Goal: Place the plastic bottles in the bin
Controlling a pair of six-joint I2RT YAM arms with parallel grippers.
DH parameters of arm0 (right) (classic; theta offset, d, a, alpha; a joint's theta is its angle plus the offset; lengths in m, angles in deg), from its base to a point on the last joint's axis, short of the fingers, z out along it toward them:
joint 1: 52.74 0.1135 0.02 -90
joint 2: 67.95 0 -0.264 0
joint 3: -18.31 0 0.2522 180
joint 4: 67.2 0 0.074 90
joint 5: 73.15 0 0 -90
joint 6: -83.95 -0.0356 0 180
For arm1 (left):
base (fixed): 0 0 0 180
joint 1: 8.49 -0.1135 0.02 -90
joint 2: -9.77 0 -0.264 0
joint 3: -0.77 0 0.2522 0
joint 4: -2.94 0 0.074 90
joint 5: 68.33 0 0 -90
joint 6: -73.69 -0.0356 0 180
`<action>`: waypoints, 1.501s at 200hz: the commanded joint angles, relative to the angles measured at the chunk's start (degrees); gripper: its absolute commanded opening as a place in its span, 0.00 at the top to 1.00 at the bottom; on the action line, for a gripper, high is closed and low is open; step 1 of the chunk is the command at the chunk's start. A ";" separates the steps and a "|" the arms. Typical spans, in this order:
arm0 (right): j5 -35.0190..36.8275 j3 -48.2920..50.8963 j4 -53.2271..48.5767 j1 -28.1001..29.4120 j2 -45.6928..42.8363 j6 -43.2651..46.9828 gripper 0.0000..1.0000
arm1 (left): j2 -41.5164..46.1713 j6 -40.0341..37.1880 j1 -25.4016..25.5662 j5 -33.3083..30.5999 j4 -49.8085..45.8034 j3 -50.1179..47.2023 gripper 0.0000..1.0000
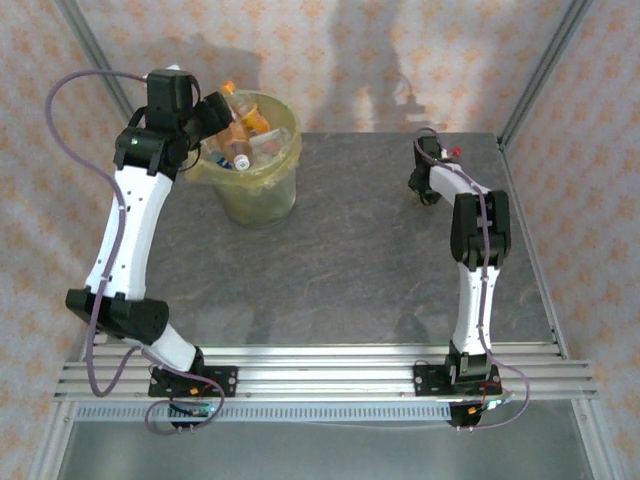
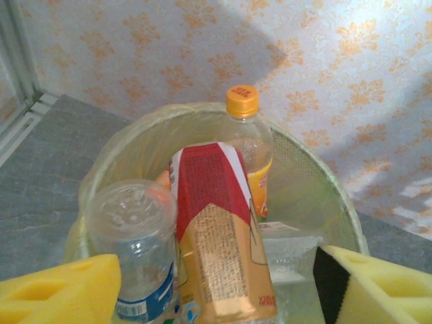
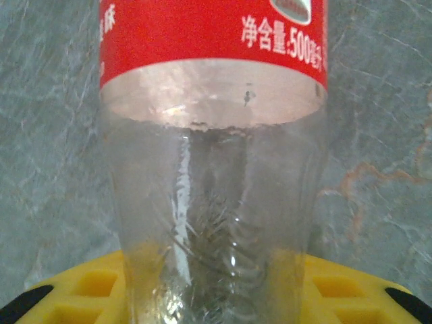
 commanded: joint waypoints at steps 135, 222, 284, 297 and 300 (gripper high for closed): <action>-15.76 -20.81 -12.87 23.62 -20.18 2.48 0.67 | 14.14 1.97 -0.43 -11.04 5.88 -16.40 0.00; -15.81 -48.09 -17.90 34.06 -5.38 0.74 0.66 | 12.70 2.49 -0.37 -14.21 6.78 -16.94 0.00; -12.04 -55.05 -17.94 36.99 0.94 1.23 0.65 | 13.46 2.62 -0.43 -14.50 7.88 -17.89 0.00; -10.93 -55.56 -17.44 37.46 1.59 1.81 0.65 | 13.67 2.52 -0.39 -14.48 8.25 -18.20 0.00; -10.79 -55.60 -17.25 37.52 1.71 1.94 0.65 | 13.70 2.52 -0.38 -14.51 8.31 -18.32 0.00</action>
